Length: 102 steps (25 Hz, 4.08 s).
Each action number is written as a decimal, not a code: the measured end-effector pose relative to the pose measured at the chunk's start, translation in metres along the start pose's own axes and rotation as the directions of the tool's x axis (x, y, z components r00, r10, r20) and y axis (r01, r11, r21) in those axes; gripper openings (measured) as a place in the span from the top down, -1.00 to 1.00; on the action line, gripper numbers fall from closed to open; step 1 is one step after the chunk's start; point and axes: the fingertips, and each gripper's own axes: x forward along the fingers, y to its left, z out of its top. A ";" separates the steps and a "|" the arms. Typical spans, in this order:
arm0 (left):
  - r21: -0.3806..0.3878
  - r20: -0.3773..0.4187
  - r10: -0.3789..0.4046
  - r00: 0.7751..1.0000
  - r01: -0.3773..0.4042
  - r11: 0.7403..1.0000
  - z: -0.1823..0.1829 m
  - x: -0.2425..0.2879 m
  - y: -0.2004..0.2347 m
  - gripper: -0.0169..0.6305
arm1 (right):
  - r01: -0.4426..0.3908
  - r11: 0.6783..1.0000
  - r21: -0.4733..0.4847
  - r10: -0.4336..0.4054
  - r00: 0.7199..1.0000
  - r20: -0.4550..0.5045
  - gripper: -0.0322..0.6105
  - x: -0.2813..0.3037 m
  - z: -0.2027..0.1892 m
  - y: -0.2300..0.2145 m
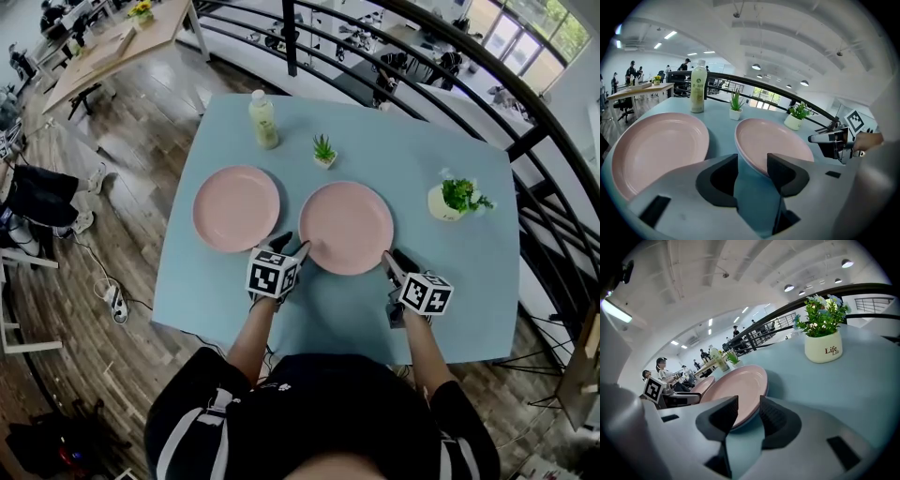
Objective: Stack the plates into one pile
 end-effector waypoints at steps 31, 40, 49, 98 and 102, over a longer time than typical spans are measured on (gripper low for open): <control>-0.115 0.260 0.262 0.929 -0.240 0.964 -0.071 -0.189 -0.056 0.88 | -0.555 0.817 -0.156 0.542 0.832 -0.123 0.90 -0.017 -0.054 0.182; -0.255 0.254 0.404 0.879 -0.343 0.904 -0.116 -0.243 -0.047 0.88 | -0.685 0.714 -0.145 0.648 0.725 -0.233 0.90 -0.016 -0.092 0.228; -0.206 0.285 0.312 0.906 -0.260 0.943 -0.086 -0.211 -0.001 0.88 | -0.651 0.756 -0.077 0.644 0.759 -0.099 0.90 -0.014 -0.072 0.215; -0.185 0.041 0.067 0.997 -0.059 0.981 -0.029 -0.107 0.270 0.42 | -0.019 0.976 0.215 0.032 0.998 -0.056 0.53 0.193 -0.060 0.248; -0.207 0.040 0.080 0.996 -0.070 0.976 -0.029 -0.104 0.268 0.48 | -0.025 0.971 0.236 0.039 0.998 -0.055 0.60 0.194 -0.058 0.248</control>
